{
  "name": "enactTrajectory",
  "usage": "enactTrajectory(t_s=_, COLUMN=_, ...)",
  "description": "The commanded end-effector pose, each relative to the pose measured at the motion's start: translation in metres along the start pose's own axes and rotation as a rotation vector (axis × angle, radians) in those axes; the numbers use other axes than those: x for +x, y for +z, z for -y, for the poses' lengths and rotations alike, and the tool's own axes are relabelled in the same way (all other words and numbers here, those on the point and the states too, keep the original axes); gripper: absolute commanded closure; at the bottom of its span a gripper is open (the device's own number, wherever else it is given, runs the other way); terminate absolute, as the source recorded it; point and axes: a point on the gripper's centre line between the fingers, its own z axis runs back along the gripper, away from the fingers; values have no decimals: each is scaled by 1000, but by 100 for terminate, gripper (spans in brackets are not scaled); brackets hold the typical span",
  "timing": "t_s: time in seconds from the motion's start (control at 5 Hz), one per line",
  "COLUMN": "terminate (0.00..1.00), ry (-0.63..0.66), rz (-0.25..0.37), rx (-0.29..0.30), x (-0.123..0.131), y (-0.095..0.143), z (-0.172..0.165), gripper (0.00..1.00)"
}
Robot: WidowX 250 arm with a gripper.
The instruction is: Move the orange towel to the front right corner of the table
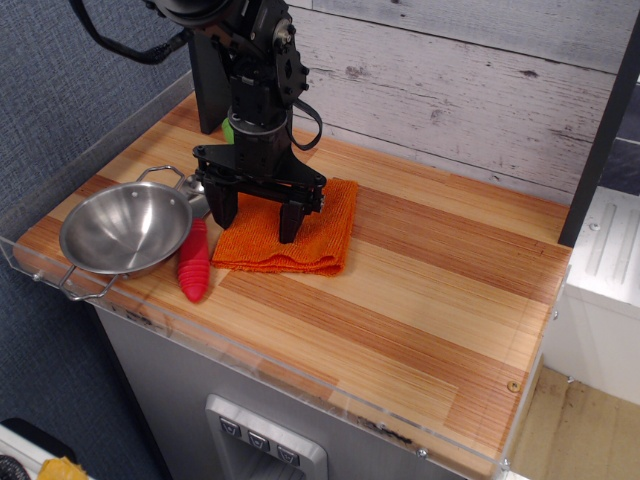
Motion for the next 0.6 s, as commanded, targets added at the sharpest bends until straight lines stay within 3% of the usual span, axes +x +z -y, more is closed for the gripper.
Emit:
enactTrajectory(t_s=0.0, terminate=0, ry=-18, rz=-9, rx=-2, x=-5, y=-9, z=12, gripper=0)
enactTrajectory(t_s=0.4, terminate=0, ry=-121, rz=-2, rx=-70, x=-11, y=-1, z=59, gripper=0)
